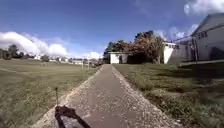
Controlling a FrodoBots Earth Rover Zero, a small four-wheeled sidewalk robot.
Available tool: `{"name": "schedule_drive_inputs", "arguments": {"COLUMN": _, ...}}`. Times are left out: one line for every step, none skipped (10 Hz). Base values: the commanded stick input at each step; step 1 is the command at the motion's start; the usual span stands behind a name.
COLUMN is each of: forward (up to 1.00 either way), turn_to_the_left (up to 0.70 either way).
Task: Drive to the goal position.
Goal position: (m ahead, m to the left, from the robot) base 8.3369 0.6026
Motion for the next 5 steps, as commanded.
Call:
{"name": "schedule_drive_inputs", "arguments": {"forward": 1.0, "turn_to_the_left": 0.0}}
{"name": "schedule_drive_inputs", "arguments": {"forward": 1.0, "turn_to_the_left": 0.0}}
{"name": "schedule_drive_inputs", "arguments": {"forward": 1.0, "turn_to_the_left": 0.0}}
{"name": "schedule_drive_inputs", "arguments": {"forward": 1.0, "turn_to_the_left": 0.0}}
{"name": "schedule_drive_inputs", "arguments": {"forward": 1.0, "turn_to_the_left": 0.0}}
